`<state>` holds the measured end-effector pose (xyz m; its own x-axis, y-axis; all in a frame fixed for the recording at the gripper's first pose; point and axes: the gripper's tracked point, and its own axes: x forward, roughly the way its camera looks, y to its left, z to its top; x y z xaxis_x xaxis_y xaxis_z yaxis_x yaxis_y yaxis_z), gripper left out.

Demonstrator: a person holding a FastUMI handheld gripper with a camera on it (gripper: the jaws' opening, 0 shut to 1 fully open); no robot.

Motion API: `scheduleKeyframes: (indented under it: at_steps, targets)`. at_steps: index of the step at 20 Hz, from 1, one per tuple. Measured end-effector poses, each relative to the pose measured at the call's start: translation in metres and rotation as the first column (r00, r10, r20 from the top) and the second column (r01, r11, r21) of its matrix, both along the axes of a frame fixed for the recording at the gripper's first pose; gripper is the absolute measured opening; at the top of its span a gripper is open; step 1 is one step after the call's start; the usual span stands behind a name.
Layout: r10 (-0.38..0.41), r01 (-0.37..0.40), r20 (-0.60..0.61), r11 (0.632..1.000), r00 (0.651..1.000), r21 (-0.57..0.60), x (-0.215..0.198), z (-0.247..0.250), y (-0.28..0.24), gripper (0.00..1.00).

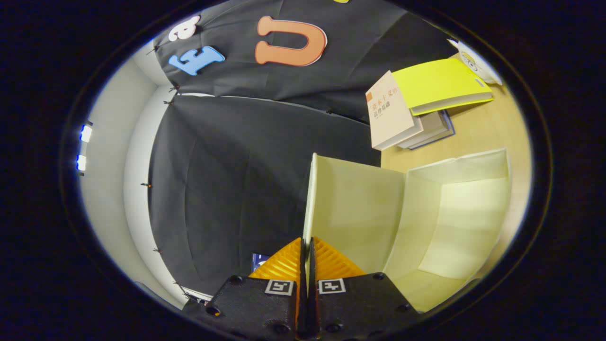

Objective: Open the storage box then place both shoes into the box .Put the left shoe in first, then the right shoe, with the right side of both shoes facing outward in a uniform manner.

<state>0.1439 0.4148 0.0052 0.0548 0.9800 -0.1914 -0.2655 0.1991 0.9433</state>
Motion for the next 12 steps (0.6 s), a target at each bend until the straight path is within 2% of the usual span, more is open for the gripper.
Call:
scheduleKeyframes:
  at_steps: [4,7,9,12]
  targets:
    - [-0.02,0.021,0.02,0.997,1.0,-0.078,-0.004,-0.013,0.042,0.12]
    - [-0.017,0.022,0.033,0.989,0.999,-0.144,-0.007,-0.027,0.053,0.73]
    - [-0.055,0.066,0.055,0.976,0.997,-0.207,-0.001,-0.042,0.046,0.98]
    - [-0.126,0.151,0.103,0.945,0.987,-0.292,0.013,-0.056,0.015,0.99]
